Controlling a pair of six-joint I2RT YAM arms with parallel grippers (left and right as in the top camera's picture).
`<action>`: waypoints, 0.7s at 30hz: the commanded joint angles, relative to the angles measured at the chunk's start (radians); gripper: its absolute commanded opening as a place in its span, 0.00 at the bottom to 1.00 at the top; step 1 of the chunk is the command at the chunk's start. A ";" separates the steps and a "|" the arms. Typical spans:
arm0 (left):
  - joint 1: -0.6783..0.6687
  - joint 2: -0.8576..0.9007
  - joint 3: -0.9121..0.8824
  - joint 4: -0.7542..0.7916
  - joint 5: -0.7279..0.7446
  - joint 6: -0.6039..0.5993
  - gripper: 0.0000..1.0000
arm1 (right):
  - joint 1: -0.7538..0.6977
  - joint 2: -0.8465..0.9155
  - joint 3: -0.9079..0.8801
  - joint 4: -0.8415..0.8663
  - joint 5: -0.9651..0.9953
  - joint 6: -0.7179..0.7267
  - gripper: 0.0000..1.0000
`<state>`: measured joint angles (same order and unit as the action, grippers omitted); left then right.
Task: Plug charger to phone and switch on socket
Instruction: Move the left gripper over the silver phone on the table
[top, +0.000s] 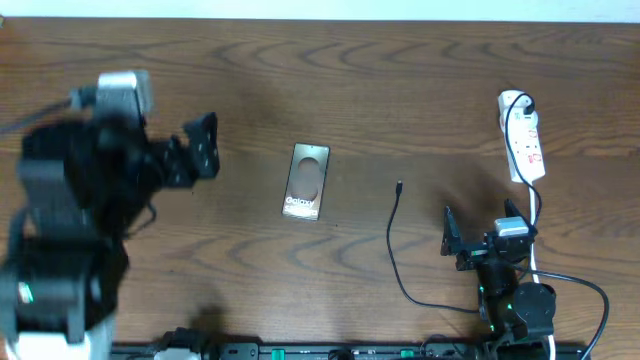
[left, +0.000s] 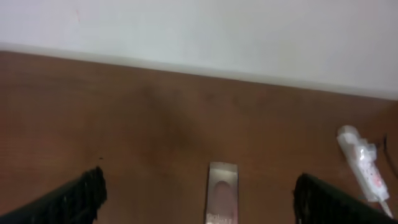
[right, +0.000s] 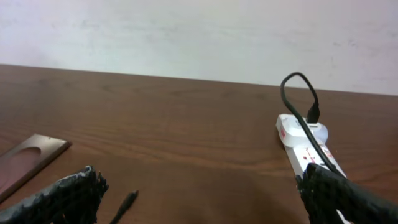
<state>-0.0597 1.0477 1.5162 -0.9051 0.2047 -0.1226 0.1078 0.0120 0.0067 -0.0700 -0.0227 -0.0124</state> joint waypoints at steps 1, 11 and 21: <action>0.003 0.213 0.250 -0.176 0.031 0.053 0.98 | -0.002 -0.005 -0.001 -0.004 0.005 -0.011 0.99; 0.003 0.575 0.384 -0.332 0.192 0.035 0.99 | -0.002 -0.005 -0.001 -0.004 0.005 -0.011 0.99; -0.034 0.804 0.352 -0.392 0.205 0.035 0.23 | -0.002 -0.005 -0.001 -0.004 0.005 -0.011 0.99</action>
<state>-0.0731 1.7977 1.8793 -1.2816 0.3889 -0.0921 0.1078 0.0120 0.0067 -0.0700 -0.0227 -0.0124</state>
